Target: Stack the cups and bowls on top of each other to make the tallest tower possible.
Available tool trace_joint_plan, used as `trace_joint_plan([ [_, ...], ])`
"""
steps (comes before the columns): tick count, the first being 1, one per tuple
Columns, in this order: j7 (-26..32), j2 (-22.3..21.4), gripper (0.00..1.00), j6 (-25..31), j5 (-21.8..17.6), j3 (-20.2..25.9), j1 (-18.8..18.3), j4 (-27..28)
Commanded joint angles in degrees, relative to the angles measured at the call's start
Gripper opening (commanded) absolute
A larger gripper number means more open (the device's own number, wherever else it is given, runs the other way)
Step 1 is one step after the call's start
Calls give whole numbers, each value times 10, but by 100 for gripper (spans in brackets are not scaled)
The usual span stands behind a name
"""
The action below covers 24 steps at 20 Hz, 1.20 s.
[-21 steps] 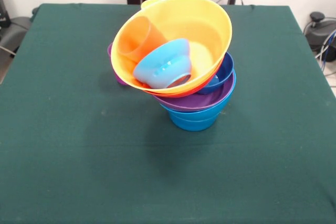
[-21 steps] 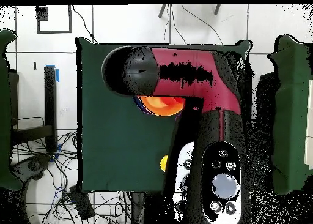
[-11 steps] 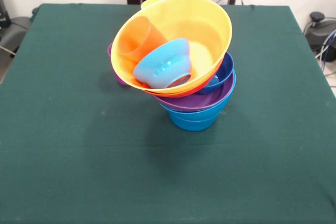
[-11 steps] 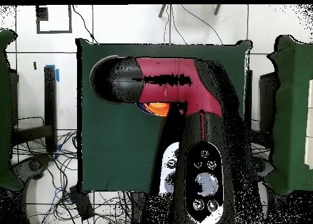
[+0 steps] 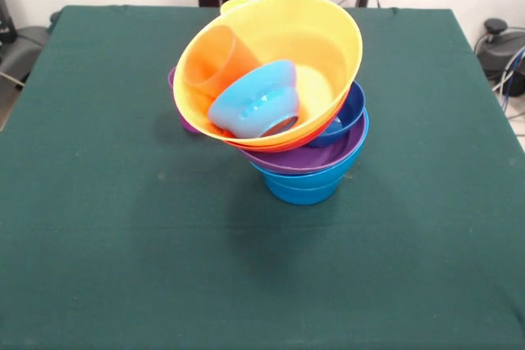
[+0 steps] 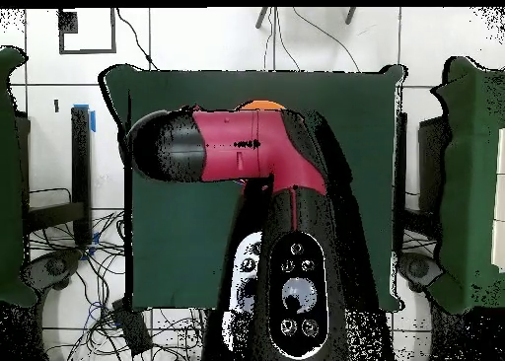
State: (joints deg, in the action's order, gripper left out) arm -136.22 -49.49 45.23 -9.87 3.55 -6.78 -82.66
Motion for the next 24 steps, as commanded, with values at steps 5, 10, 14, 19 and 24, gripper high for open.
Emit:
trace_joint_plan([
  [5,-70,42,100,-67,-8,-10,24,-87],
  [10,-76,53,100,-93,-5,-17,29,-97],
  [14,-75,59,100,-104,-3,-22,30,-103],
  [19,-73,68,100,-117,2,-31,37,-115],
  [24,-86,78,100,-139,4,-45,53,-128],
])
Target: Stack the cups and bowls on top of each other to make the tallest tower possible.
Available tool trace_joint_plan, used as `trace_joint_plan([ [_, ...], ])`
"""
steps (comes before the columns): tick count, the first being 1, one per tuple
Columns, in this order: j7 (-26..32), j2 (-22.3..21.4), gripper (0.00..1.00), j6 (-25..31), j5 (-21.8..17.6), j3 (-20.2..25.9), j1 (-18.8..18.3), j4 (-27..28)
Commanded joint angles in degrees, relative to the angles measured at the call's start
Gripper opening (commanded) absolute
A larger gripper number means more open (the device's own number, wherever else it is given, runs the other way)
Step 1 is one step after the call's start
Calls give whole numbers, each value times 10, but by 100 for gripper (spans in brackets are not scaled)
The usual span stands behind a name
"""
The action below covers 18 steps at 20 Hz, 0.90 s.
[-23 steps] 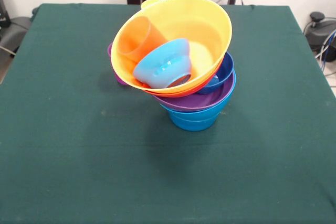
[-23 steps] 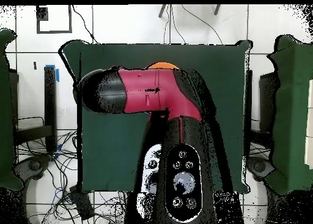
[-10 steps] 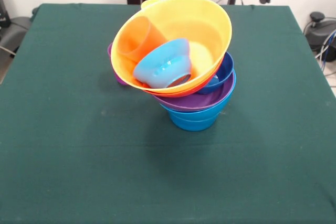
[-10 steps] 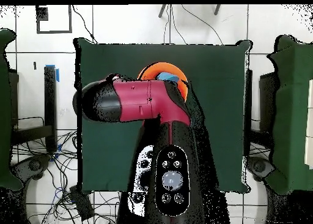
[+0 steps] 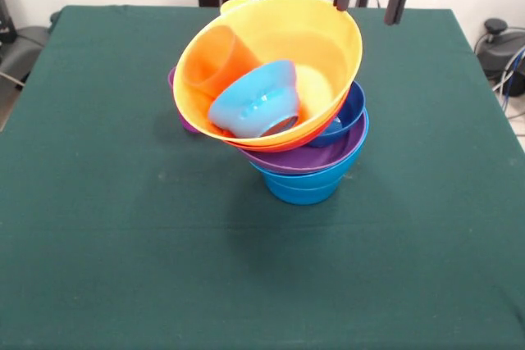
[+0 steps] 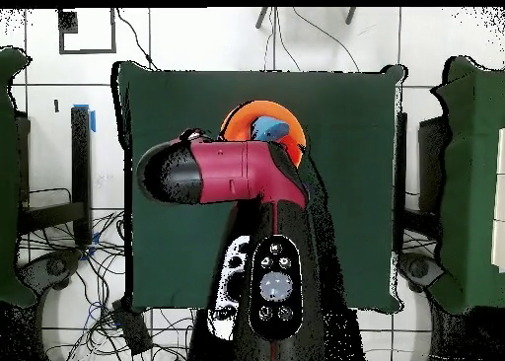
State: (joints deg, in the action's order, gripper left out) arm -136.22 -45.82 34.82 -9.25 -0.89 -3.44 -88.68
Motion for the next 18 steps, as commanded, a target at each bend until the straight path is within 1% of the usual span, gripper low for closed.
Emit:
trace_joint_plan([
  [1,-91,43,100,-40,-1,-4,25,-72],
  [5,-108,39,100,-36,12,-20,51,-84],
  [10,-107,18,100,-6,34,-36,71,-98],
  [16,-74,0,100,38,52,-49,74,-86],
  [18,-64,-24,100,62,54,-56,83,-91],
])
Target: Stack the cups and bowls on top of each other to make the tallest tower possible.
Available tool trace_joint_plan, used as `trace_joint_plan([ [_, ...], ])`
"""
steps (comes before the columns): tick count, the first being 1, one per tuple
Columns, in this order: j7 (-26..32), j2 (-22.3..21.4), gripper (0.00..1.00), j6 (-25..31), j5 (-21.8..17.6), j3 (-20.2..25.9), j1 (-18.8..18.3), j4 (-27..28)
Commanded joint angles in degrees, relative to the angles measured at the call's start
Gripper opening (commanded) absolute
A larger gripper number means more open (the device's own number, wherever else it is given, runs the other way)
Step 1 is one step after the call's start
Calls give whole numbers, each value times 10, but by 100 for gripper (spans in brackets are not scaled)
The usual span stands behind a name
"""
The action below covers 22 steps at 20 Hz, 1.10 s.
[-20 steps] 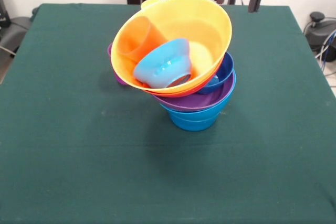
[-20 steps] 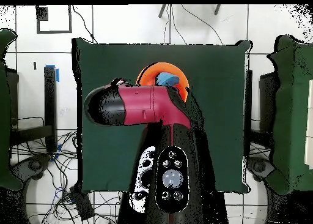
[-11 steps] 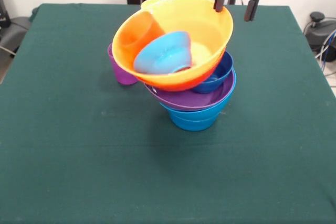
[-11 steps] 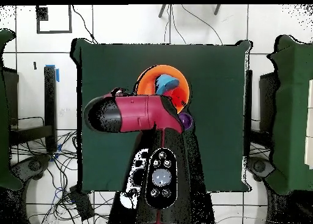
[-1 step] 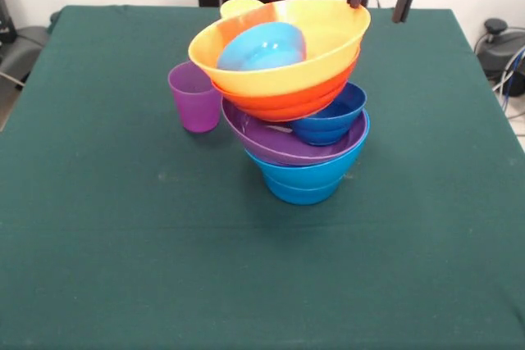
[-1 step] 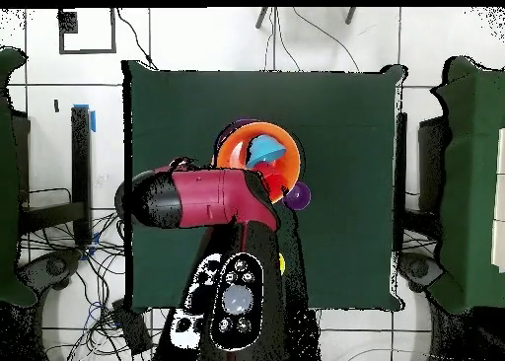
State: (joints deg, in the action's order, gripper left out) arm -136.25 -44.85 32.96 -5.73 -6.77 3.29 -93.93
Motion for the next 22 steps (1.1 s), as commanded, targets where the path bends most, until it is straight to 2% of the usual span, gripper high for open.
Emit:
trace_joint_plan([
  [1,-59,-44,100,92,19,-1,18,-39],
  [8,-2,-88,100,198,6,-5,8,3],
  [15,4,-76,100,220,-5,6,-4,21],
  [22,-7,-59,100,202,-6,11,-11,34],
])
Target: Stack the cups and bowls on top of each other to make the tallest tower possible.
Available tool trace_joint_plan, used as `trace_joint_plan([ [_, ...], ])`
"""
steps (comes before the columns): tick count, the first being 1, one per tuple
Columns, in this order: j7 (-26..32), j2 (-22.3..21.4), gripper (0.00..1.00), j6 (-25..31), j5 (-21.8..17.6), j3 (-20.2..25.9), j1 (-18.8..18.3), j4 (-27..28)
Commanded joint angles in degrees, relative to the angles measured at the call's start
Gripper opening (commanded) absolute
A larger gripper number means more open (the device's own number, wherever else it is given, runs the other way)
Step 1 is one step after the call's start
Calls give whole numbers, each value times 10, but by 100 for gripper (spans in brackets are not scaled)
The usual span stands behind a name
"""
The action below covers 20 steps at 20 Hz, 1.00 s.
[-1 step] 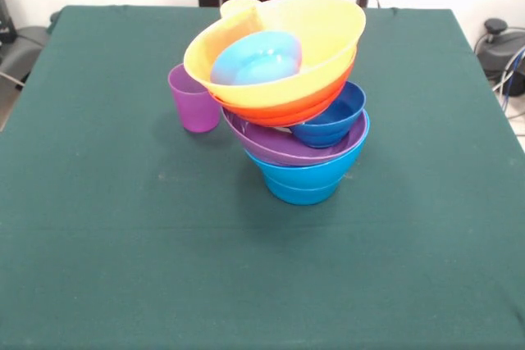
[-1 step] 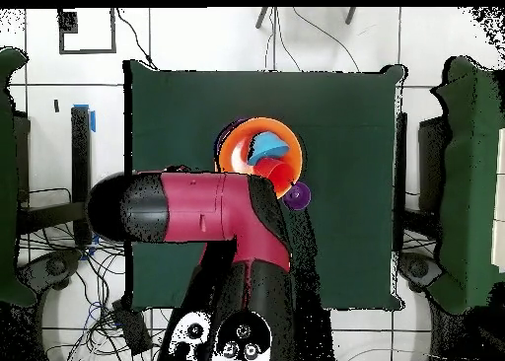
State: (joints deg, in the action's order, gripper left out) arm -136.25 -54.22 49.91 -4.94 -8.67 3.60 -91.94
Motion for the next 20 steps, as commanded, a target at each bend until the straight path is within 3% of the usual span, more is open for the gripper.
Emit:
trace_joint_plan([
  [1,-5,35,100,34,-15,30,-16,17],
  [9,45,23,100,69,-25,35,-46,49],
  [20,35,35,100,57,-25,47,-53,61],
])
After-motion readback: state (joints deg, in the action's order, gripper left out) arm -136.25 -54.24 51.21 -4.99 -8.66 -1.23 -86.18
